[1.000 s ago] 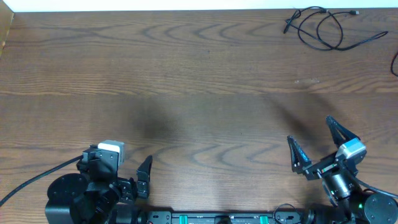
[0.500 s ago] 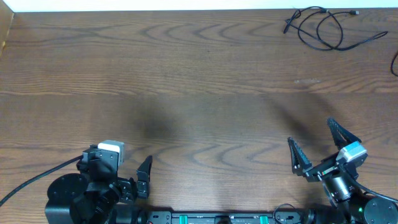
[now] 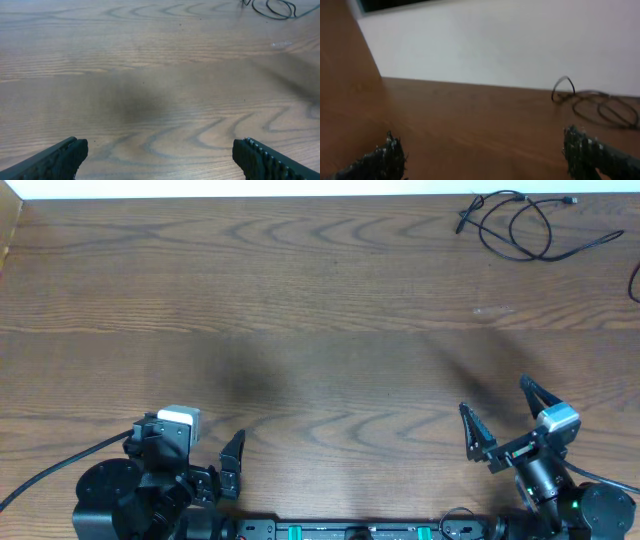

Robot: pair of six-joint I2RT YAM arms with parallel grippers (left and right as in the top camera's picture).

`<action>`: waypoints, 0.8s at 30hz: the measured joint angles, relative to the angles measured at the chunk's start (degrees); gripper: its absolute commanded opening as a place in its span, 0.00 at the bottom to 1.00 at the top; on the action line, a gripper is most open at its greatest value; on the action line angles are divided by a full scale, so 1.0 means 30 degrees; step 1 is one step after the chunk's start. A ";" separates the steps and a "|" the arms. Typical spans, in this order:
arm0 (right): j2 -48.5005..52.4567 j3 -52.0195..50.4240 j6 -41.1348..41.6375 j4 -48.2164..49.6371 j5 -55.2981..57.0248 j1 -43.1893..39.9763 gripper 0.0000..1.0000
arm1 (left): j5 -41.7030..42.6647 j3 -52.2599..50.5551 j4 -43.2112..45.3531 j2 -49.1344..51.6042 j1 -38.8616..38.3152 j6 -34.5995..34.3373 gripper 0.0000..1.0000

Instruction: Untangle cables

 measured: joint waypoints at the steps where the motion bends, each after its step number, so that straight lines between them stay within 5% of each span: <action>1: 0.0000 0.0000 -0.0095 -0.0153 0.0051 0.0000 0.99 | 0.0007 0.0000 0.0000 0.0000 0.0000 0.0000 1.00; 24: 0.0000 0.0000 -0.0867 -0.1821 0.2528 0.0386 0.99 | 0.0000 0.0000 0.0000 0.0000 0.0000 0.0000 1.00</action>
